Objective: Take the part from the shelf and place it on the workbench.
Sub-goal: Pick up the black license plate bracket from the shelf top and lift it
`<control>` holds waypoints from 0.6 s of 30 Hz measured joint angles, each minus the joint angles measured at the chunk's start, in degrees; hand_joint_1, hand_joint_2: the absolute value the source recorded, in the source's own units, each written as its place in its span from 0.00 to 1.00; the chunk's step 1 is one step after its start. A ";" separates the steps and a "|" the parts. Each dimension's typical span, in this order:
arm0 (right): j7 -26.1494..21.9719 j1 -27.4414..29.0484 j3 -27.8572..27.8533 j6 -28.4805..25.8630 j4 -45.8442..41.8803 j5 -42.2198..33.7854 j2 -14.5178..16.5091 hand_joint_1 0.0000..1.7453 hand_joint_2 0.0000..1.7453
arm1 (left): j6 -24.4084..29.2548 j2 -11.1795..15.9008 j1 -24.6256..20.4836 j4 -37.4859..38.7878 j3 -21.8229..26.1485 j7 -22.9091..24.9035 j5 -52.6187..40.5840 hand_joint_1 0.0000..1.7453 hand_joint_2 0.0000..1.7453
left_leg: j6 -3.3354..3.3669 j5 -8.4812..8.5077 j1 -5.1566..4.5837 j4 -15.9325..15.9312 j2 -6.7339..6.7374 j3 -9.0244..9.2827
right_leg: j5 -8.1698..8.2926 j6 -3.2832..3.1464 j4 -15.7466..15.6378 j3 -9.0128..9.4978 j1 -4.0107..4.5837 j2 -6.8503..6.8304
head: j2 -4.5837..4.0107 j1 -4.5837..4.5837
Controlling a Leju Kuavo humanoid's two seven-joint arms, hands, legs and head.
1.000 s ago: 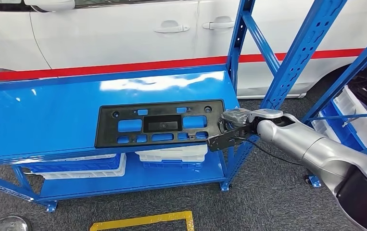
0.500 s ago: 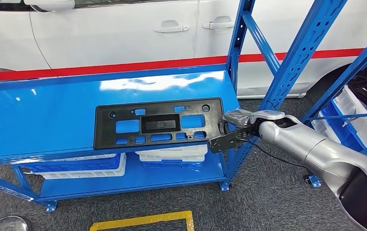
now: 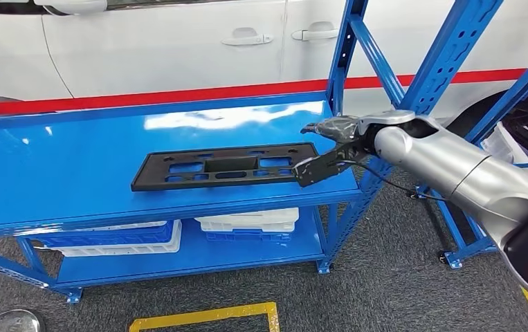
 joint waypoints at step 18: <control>0.69 -3.17 1.99 -1.06 -1.47 -4.56 0.67 0.00 0.00 | -0.16 0.00 -0.05 0.00 0.59 -0.37 -0.89 0.00 0.00 | 0.00 0.00 0.00 0.04 0.00 -0.04 | 0.00 0.01 -0.01 -0.01 0.00 -0.02 | 0.00 0.00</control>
